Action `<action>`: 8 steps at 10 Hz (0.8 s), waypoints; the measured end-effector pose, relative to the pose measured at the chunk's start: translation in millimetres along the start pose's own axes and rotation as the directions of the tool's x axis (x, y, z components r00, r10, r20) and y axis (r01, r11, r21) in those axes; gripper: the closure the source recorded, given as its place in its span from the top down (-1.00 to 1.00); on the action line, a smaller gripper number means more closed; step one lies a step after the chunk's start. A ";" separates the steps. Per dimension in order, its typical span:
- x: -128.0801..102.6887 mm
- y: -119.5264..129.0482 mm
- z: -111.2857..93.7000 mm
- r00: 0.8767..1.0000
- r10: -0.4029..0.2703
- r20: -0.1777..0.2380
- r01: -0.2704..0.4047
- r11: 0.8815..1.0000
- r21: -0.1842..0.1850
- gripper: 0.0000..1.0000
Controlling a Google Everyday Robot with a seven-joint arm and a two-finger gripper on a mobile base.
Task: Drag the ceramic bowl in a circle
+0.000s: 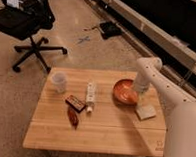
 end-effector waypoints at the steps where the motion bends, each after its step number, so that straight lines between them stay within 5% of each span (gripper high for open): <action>1: -0.4 -0.8 3.4 1.000 -0.005 0.002 0.005 1.000 -0.007 0.38; 2: -1.2 -1.6 10.6 1.000 -0.014 0.002 0.014 1.000 -0.022 0.35; 8: -3.1 -0.1 18.8 0.999 -0.041 -0.004 0.040 0.998 -0.055 -0.84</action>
